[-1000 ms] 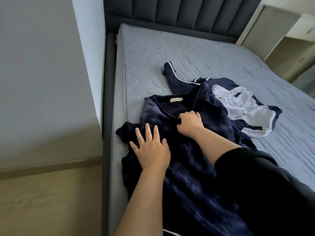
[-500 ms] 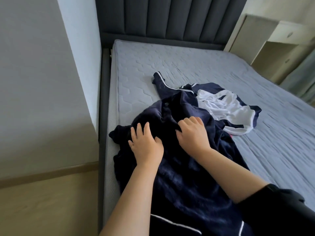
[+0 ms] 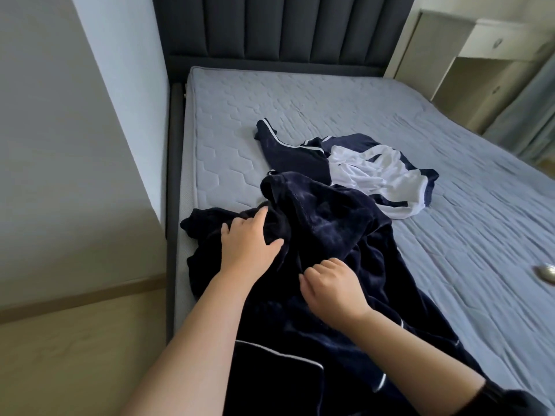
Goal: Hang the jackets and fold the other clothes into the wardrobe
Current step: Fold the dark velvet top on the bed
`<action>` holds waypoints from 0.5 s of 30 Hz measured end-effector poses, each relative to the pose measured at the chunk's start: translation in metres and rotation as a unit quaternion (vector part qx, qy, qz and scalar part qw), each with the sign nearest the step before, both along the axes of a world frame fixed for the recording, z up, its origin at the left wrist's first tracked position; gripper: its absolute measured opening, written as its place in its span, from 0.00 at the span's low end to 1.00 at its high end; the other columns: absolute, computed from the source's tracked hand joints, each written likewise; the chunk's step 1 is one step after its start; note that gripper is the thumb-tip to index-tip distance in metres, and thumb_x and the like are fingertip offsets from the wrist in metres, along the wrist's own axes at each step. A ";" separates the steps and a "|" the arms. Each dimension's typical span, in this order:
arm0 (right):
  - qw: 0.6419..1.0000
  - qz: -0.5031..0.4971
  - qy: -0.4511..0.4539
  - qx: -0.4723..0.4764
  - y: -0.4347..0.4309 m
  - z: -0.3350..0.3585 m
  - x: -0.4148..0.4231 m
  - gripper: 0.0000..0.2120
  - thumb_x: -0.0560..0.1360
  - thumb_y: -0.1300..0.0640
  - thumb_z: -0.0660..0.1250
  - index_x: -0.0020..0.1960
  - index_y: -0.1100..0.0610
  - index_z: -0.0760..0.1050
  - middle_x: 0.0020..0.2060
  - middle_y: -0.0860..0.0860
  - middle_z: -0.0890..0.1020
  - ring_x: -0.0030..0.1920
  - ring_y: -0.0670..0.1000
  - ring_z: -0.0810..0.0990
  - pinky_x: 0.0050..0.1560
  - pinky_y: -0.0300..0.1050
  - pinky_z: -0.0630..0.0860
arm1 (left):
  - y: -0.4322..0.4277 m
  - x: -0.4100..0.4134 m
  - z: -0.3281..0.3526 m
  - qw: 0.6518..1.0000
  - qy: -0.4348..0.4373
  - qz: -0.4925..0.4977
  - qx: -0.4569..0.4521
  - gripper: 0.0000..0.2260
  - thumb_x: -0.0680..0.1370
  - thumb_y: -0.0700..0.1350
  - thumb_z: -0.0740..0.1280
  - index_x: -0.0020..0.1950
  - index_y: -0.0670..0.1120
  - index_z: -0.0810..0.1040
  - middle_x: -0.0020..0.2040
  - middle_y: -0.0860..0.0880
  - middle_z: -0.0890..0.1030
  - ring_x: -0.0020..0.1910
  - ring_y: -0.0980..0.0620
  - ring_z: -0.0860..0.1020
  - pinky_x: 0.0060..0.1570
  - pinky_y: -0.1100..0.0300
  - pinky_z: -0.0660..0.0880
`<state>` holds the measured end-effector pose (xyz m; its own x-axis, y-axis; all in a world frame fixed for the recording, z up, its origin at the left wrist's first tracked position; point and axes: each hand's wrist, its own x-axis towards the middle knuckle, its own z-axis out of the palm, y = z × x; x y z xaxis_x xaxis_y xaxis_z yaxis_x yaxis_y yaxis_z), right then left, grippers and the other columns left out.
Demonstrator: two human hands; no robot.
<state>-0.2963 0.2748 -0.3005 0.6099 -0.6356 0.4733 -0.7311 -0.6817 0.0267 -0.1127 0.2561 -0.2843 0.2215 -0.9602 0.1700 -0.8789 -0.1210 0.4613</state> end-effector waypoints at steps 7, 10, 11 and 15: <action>0.980 -0.140 -0.117 0.086 -0.036 0.032 0.019 0.11 0.77 0.50 0.65 0.48 0.59 0.73 0.40 0.53 0.78 0.38 0.55 0.78 0.33 0.49 0.72 | 0.000 0.005 -0.004 0.998 0.015 -0.039 0.038 0.17 0.71 0.51 0.69 0.58 0.47 0.77 0.50 0.50 0.79 0.53 0.47 0.73 0.50 0.57 0.67; 0.964 -0.190 -0.141 0.121 -0.071 0.052 0.032 0.26 0.73 0.44 0.67 0.65 0.56 0.67 0.57 0.53 0.74 0.57 0.55 0.72 0.50 0.50 0.73 | -0.001 0.005 -0.007 0.997 0.024 -0.057 0.037 0.17 0.71 0.51 0.68 0.59 0.49 0.77 0.51 0.53 0.78 0.53 0.49 0.73 0.55 0.58 0.68; 0.960 -0.205 -0.127 0.145 -0.080 0.057 0.037 0.31 0.72 0.43 0.69 0.69 0.55 0.64 0.60 0.53 0.72 0.61 0.55 0.70 0.55 0.50 0.72 | 0.000 0.005 -0.008 0.997 0.029 -0.061 0.031 0.16 0.71 0.50 0.68 0.58 0.49 0.77 0.50 0.53 0.77 0.53 0.49 0.73 0.55 0.59 0.67; 0.937 -0.224 -0.114 0.244 -0.106 0.063 0.038 0.10 0.72 0.51 0.66 0.49 0.56 0.74 0.46 0.54 0.79 0.53 0.59 0.77 0.46 0.48 0.72 | 0.007 0.010 -0.008 0.995 0.094 -0.040 -0.018 0.08 0.70 0.45 0.68 0.47 0.45 0.76 0.41 0.52 0.76 0.44 0.48 0.74 0.44 0.59 0.69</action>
<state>-0.2584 0.1692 -0.2375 0.1498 -0.9779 0.1458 -0.8957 -0.1967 -0.3989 -0.1025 0.2629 -0.2921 0.1764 -0.9700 0.1671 -0.7829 -0.0354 0.6211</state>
